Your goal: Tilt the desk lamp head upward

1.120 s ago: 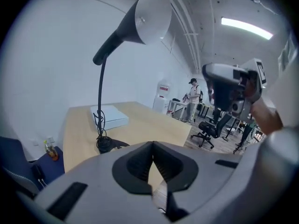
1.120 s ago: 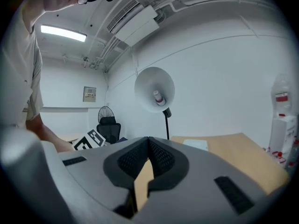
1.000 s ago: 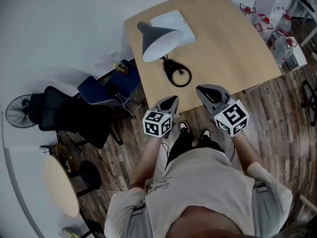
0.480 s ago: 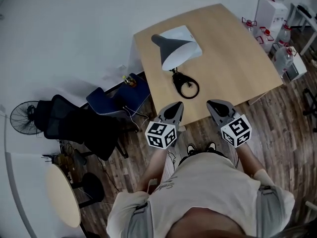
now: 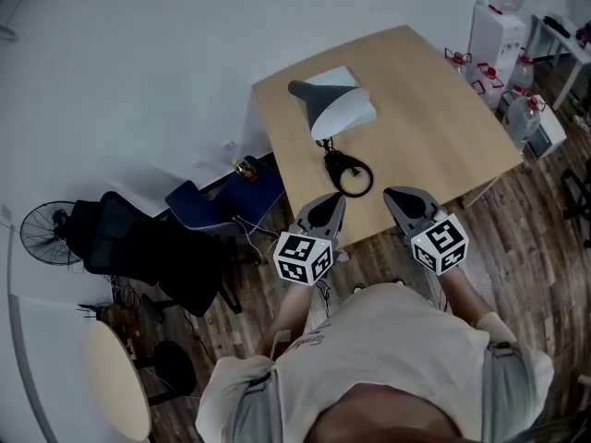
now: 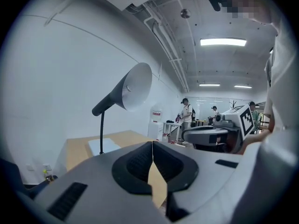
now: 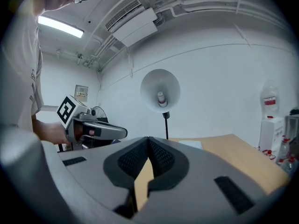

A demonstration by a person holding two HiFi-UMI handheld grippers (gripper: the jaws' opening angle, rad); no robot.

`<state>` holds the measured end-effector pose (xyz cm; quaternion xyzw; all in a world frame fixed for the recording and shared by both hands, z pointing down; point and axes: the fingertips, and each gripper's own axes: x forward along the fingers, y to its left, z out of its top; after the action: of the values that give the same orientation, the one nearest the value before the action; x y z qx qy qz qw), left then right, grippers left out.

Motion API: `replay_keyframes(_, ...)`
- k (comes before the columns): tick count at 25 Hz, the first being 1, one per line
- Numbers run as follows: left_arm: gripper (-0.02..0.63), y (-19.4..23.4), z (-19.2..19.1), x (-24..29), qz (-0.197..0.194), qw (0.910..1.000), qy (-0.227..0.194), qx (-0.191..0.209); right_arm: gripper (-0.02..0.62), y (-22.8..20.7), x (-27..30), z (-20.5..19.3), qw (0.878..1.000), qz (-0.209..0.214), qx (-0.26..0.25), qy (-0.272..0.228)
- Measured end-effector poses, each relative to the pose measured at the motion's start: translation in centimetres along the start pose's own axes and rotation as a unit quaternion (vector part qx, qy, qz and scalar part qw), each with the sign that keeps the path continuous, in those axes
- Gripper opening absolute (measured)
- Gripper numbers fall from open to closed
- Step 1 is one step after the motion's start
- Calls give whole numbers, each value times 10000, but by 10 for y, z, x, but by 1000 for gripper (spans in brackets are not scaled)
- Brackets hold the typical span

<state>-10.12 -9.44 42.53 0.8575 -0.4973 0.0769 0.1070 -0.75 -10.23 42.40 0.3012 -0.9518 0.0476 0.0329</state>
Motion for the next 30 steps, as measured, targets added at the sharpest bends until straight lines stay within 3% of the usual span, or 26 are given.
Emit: replay_keyframes(30, 15, 4, -3, -14, -303, 9989, -277, -214, -5, 17, 0, 9, 9997, -172, -150, -113)
